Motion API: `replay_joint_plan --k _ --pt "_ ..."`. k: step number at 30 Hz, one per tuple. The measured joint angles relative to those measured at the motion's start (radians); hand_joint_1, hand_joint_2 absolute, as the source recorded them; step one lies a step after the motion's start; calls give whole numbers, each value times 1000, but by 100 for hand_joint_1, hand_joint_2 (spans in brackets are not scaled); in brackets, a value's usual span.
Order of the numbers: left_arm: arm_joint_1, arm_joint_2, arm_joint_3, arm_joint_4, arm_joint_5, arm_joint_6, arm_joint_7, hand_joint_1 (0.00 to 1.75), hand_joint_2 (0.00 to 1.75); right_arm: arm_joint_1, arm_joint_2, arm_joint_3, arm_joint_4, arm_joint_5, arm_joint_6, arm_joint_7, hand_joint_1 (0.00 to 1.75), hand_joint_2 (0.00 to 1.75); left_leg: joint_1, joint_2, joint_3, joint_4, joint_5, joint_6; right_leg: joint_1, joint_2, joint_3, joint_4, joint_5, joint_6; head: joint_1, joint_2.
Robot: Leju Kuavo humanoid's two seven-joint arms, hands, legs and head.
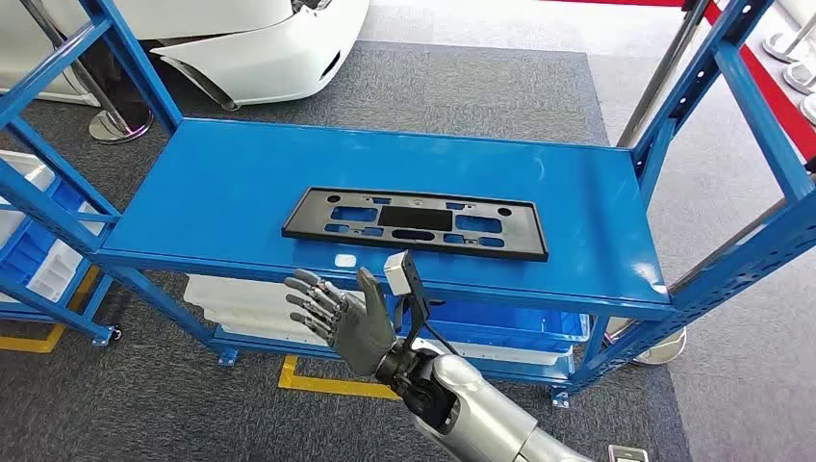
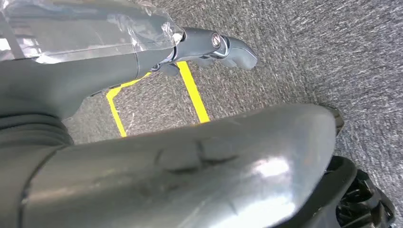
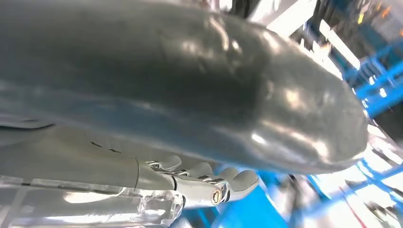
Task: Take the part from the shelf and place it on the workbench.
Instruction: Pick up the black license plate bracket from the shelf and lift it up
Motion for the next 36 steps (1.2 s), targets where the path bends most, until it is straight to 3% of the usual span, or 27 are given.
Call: replay_joint_plan --k 7,11,15,18,20,24,28,32,36 --pt "10 0 0 0 4 0 -8 0 0 -40 -37 -8 -90 67 -98 7 0 0 0 0 0 1 0 0 0 0 0 0 0 1 2 0" --pt "12 0 0 0 5 0 -9 0 0 -47 -51 -8 -129 98 -121 2 0 175 0 0 0 1 0 0 0 0 0 0 0 1 1 0" --pt "20 0 0 0 12 1 -9 0 0 -60 -81 -14 -177 319 -292 43 0 175 0 0 0 1 0 0 0 0 0 0 0 1 0 0" --pt "30 0 0 0 21 1 -9 0 0 -74 -115 -24 -219 604 -438 173 0 175 0 0 0 1 0 0 0 0 0 0 1 1 1 0" --pt "35 0 0 0 21 1 -9 0 0 -83 -136 -25 -240 804 -482 284 0 175 0 0 -1 2 0 0 0 0 0 0 1 1 2 0" --pt "34 -1 0 0 8 -2 0 0 0 -104 -175 -20 -254 1186 -477 491 0 175 0 0 -1 2 0 0 0 0 0 0 1 2 2 0" --pt "27 -3 0 0 -4 -4 15 0 0 -118 -196 -12 -250 1425 -441 573 0 175 0 0 -1 2 0 0 0 0 0 0 1 2 2 0" --pt "23 -3 0 0 -11 -4 21 0 0 -138 -208 -6 -230 1557 -420 596 0 175 0 0 -2 2 0 0 0 -1 -1 0 1 2 2 0" --pt "22 -3 0 0 -11 -4 22 0 0 -153 -212 -2 -214 1587 -415 598 0 175 0 0 -2 2 0 0 0 -1 -1 0 1 2 2 0"
